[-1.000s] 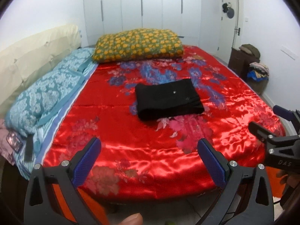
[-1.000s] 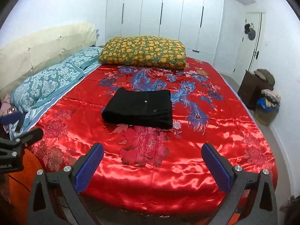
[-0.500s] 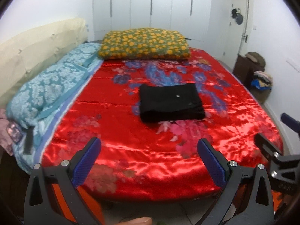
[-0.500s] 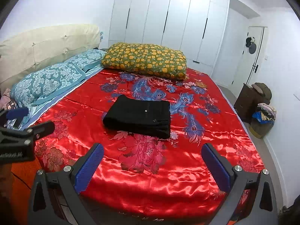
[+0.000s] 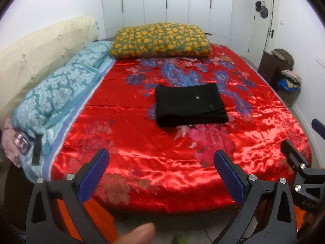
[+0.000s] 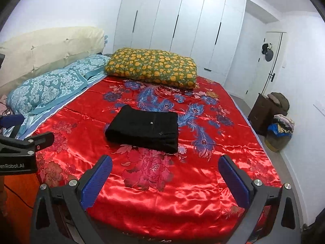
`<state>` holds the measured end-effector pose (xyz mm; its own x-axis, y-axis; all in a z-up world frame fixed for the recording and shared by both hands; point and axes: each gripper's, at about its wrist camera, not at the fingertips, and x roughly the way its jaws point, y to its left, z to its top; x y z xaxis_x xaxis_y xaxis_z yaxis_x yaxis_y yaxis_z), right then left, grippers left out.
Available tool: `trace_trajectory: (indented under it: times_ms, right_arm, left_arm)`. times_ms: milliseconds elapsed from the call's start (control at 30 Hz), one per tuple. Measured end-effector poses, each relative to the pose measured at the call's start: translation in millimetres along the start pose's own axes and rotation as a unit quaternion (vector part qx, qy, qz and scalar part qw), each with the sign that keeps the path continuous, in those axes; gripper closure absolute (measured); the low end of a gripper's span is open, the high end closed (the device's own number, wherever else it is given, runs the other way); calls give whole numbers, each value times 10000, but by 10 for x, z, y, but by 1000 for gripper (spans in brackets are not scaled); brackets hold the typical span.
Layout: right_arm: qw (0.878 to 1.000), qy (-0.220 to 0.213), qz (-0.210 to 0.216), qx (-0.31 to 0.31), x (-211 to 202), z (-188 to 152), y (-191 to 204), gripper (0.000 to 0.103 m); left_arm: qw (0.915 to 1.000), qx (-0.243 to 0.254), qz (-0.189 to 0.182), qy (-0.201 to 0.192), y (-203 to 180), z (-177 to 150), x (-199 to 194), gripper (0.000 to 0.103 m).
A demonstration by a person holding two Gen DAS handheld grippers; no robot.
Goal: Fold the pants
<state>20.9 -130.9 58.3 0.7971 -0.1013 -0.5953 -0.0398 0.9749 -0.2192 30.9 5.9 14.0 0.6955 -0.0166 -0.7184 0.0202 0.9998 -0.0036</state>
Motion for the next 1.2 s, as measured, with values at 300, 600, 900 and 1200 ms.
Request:
trace_trajectory:
  times_ms: [300, 600, 900, 1200]
  right_arm:
    - [10000, 18, -1, 81, 7, 70, -42, 0]
    - [9999, 52, -113, 19, 41, 153, -64, 0]
    - [9998, 68, -202, -34, 74, 233, -82, 0]
    - [9997, 92, -184, -104, 93, 251, -20, 0]
  left_arm:
    - [9985, 133, 498, -161, -79, 39, -43, 0]
    - [9980, 230, 572, 113, -41, 79, -2, 1]
    - [9985, 167, 530, 28, -43, 118, -34, 1]
    - [9997, 76, 224, 112, -60, 133, -2, 1]
